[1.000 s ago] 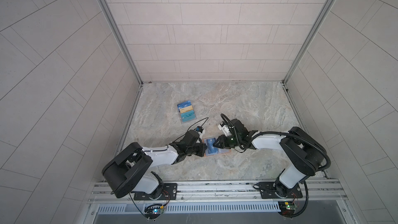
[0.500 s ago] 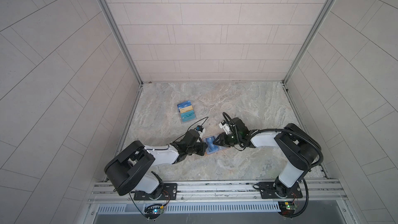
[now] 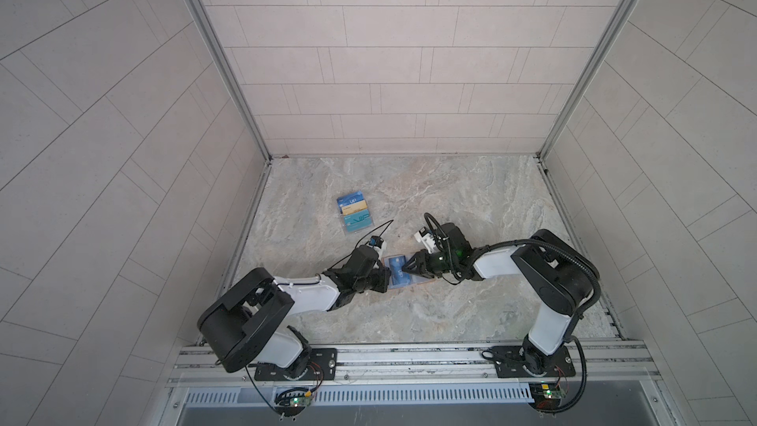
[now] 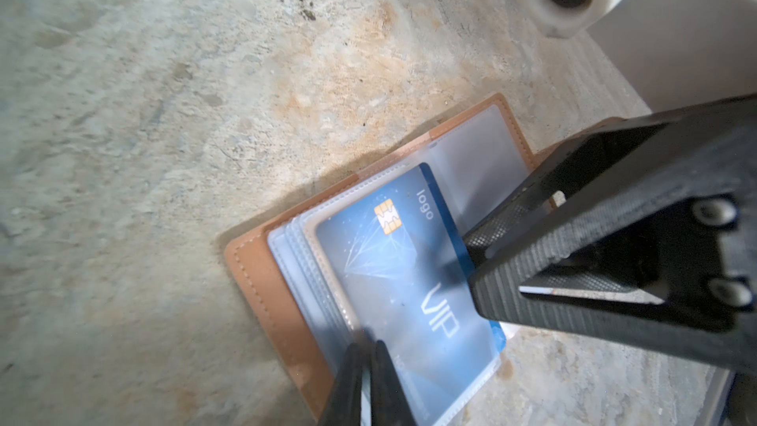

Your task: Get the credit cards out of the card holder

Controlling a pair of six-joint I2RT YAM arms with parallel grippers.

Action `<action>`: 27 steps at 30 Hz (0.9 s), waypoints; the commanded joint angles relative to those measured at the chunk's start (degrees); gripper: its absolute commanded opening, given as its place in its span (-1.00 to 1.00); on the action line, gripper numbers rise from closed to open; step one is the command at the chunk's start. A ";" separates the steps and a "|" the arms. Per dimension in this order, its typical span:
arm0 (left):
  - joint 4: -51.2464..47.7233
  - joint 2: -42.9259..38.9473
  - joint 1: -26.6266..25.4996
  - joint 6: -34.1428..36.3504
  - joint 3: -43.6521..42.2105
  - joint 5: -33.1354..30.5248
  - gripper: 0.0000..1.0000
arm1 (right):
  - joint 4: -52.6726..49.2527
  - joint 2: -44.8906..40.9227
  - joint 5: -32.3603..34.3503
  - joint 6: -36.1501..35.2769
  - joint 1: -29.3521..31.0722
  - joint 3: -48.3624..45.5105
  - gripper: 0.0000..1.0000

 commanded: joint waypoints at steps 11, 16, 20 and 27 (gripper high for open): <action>-3.90 2.63 -1.09 0.66 -0.32 2.03 -0.77 | 1.31 -3.97 -7.03 -0.55 -0.09 -0.07 -0.39; -3.80 3.19 -1.08 0.65 0.05 2.21 -0.77 | 2.75 -2.99 -7.37 0.38 -0.14 0.02 -0.39; -3.74 3.27 -1.07 0.60 0.13 2.20 -0.77 | 4.15 -2.46 -7.83 0.98 -0.03 -0.07 -0.40; -4.13 2.96 -1.09 0.51 -0.10 1.81 -0.77 | -3.67 -4.84 -7.22 -4.08 -0.71 0.53 -0.40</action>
